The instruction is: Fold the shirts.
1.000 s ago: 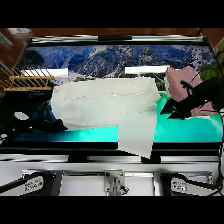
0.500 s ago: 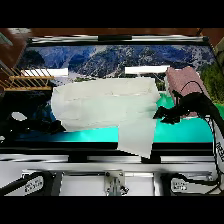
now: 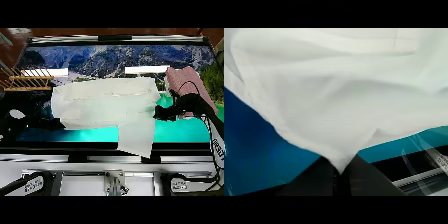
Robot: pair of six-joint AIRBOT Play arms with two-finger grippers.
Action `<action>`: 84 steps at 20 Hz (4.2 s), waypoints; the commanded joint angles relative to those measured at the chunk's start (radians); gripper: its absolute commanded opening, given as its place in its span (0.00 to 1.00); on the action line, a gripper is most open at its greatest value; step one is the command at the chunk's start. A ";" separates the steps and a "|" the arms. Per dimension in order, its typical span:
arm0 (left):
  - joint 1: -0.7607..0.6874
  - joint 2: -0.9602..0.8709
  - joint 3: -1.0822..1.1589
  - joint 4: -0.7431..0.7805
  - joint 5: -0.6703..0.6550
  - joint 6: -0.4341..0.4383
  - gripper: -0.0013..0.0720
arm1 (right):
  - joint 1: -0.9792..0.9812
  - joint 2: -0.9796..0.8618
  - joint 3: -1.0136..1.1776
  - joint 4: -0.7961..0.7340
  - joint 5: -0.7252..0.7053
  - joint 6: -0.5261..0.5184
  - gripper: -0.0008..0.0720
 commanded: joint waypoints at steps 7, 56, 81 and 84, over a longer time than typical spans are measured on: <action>0.000 0.068 0.364 0.020 -0.108 -0.001 0.06 | 0.048 0.248 0.247 0.027 -0.061 -0.166 0.09; -0.002 -0.607 0.907 -0.167 0.275 -0.087 0.06 | 0.172 -0.450 0.808 0.159 0.398 0.068 0.09; 0.071 -0.666 0.999 -0.087 -0.333 -0.141 0.06 | 0.121 -0.363 0.808 0.078 -0.147 0.163 0.09; 0.071 -0.660 0.999 0.008 -0.423 -0.151 0.06 | 0.121 -0.354 0.808 0.070 -0.314 0.178 0.09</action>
